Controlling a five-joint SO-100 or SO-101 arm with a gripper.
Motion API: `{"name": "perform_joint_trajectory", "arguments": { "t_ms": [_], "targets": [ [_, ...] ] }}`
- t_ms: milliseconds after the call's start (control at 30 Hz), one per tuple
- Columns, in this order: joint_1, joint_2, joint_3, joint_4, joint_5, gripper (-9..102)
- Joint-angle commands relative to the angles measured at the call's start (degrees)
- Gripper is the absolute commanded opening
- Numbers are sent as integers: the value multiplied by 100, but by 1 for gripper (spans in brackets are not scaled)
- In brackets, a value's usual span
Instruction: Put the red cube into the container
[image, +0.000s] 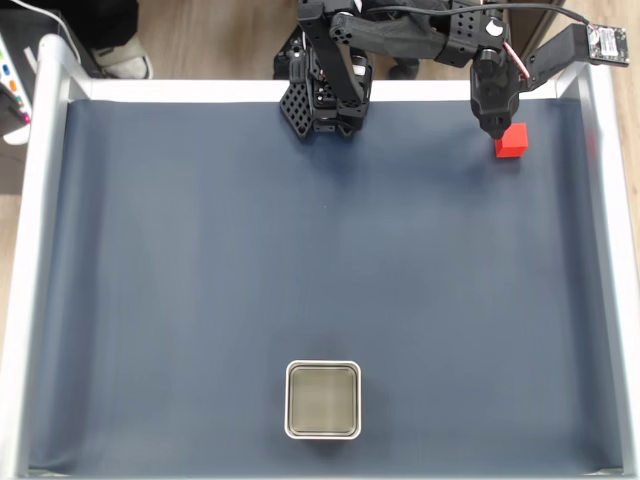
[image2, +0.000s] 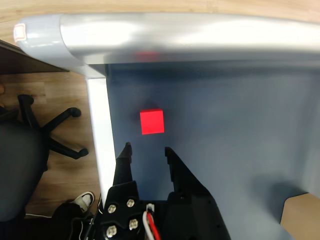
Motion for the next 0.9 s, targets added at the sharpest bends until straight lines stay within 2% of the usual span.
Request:
{"name": "perform_joint_trajectory", "arguments": {
  "t_ms": [0, 400, 867],
  "targets": [
    [18, 9, 44, -343, 18, 23],
    [299, -571, 510, -1863, -360, 24],
    [246, -1090, 422, -2259, -255, 24]
  ]
}}
